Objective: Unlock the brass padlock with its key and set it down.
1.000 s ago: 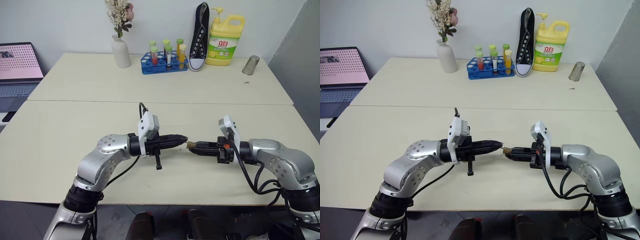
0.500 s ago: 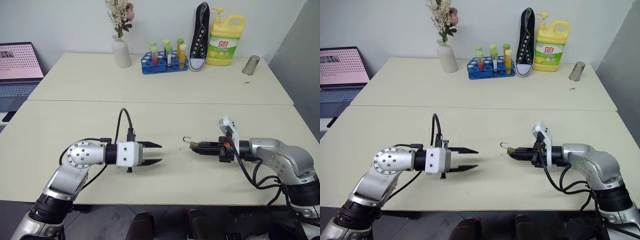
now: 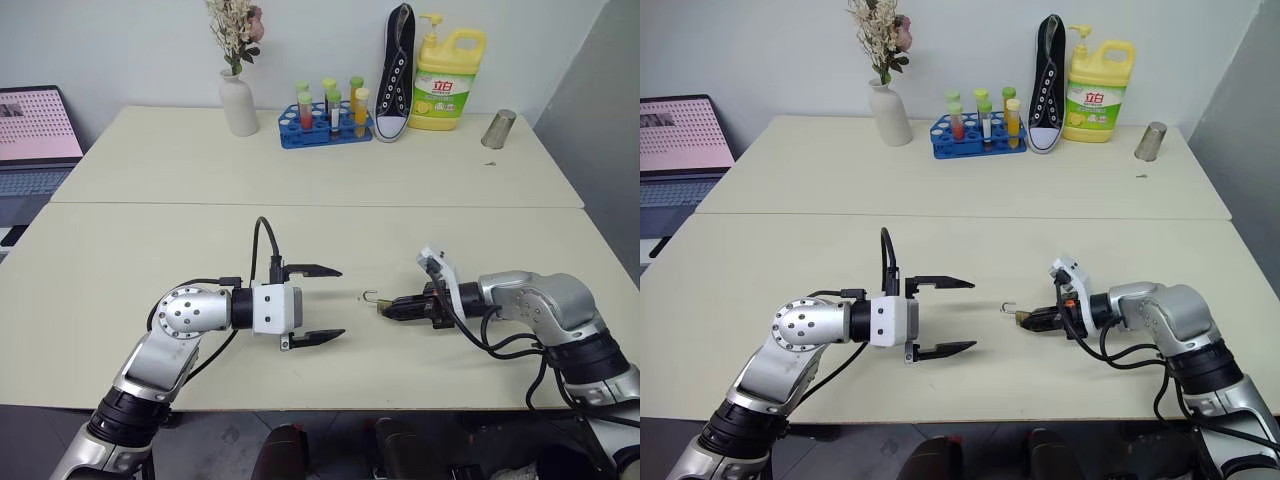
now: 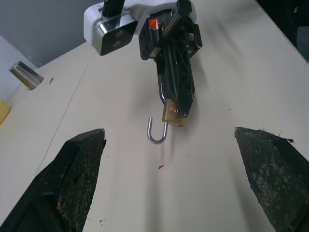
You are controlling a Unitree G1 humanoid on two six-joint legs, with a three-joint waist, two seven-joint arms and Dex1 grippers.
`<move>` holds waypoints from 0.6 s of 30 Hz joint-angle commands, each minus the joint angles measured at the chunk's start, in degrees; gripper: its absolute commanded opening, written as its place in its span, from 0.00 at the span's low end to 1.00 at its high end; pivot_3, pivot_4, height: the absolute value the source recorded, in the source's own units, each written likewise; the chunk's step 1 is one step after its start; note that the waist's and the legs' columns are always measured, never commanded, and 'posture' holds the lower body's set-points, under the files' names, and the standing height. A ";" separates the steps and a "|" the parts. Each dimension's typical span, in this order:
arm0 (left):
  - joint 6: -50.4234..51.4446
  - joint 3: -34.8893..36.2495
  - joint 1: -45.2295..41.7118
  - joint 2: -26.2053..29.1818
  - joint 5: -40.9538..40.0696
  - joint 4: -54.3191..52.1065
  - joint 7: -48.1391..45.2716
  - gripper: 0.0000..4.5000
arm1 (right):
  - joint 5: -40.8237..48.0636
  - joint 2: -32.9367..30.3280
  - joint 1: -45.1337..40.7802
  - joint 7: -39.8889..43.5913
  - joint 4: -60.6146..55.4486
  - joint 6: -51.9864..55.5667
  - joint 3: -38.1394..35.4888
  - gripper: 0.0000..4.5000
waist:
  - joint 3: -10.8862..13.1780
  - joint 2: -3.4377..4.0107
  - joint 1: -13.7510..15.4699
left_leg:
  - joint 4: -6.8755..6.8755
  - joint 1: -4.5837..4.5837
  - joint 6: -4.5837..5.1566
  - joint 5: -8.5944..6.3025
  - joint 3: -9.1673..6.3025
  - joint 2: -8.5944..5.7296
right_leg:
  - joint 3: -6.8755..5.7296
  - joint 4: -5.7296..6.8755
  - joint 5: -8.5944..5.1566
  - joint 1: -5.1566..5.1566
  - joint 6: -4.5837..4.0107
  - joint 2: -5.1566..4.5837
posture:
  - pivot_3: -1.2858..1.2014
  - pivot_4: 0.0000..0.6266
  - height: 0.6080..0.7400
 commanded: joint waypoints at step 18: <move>13.75 0.80 4.81 4.78 -2.03 -6.64 0.89 1.00 | -12.55 -9.19 6.56 3.20 -5.99 -21.79 -4.25 1.00 | 0.00 0.00 -0.04 | -0.02 -0.01 0.00 0.00 -0.04 0.01 | -0.03 -0.01 -0.14 0.00 0.23 -0.02 | 0.52 0.24 1.00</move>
